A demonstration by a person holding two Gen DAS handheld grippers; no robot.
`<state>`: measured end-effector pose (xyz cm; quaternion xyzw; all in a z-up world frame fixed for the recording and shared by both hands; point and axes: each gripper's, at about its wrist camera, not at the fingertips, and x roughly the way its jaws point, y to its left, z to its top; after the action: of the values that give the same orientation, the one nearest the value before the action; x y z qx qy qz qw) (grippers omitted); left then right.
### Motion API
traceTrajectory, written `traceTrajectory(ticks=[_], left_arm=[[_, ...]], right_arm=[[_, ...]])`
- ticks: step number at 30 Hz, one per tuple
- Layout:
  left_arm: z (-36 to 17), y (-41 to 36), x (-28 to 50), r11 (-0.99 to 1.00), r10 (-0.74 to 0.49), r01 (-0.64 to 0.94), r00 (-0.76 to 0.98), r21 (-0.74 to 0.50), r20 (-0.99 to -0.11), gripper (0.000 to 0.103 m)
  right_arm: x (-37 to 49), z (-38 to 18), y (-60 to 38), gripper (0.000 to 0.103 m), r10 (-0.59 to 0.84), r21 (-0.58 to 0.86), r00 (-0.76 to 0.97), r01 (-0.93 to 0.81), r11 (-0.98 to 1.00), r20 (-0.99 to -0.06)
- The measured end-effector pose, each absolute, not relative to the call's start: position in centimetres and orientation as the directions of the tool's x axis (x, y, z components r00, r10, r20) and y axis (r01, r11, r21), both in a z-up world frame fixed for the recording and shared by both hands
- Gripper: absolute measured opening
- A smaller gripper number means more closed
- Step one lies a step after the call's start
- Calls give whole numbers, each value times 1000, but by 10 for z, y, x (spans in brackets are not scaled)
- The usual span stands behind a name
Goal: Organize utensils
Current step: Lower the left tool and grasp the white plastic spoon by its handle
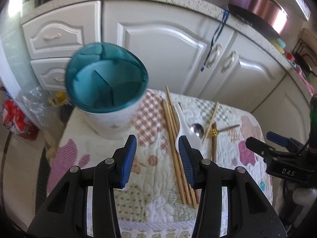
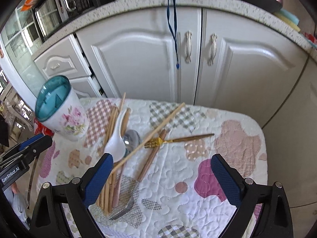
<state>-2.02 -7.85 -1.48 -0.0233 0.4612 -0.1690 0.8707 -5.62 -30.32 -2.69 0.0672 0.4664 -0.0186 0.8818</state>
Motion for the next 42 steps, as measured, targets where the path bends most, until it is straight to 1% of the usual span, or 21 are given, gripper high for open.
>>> traceTrajectory(ticks=[3,8,9,11,12,13,15,18,21,26,32,40,41,42], left_arm=[[-21,-94,-15,934,-332,295,494,-204,-804,44],[-26,-119,0,932,-322,313,479,-184,-816,44],[-28,-126,4,934,-307,316,479,-165,-823,44],[-32,-137,13,935,-291,325,467,-144,-835,44],[-34,-142,17,934,-289,329,460,-141,-839,44],[-36,-146,21,935,-280,330,456,-132,-845,44],[-41,-155,30,940,-246,325,444,-101,-862,43],[-48,-165,45,941,-237,322,422,-100,-875,43],[-57,-175,57,943,-210,323,413,-73,-886,43],[-74,-189,80,944,-176,325,376,-49,-910,32],[-93,-195,101,949,-148,314,328,-40,-933,30],[-106,-204,122,953,-113,302,317,-13,-942,30],[-106,-205,123,951,-113,309,315,-11,-942,29],[-106,-207,124,950,-114,312,313,-11,-943,28]], right_arm=[[-50,-35,-310,96,69,138,563,81,987,-823],[-34,-52,-328,88,92,171,535,101,980,-840],[-33,-55,-332,87,98,182,530,108,977,-842],[-29,-65,-342,84,114,211,514,134,968,-850],[-26,-70,-347,80,122,225,508,146,963,-852],[-24,-72,-351,79,131,237,507,151,960,-852],[-19,-75,-355,79,135,244,506,154,958,-852],[-6,-79,-359,78,138,246,496,158,956,-857],[1,-80,-362,78,158,269,502,158,950,-850],[11,-83,-368,78,174,284,500,151,947,-848],[24,-87,-374,78,196,303,498,143,942,-845],[59,-98,-373,78,225,322,467,139,936,-855],[64,-101,-374,76,218,317,459,148,937,-861],[70,-105,-373,68,212,312,446,162,936,-869]])
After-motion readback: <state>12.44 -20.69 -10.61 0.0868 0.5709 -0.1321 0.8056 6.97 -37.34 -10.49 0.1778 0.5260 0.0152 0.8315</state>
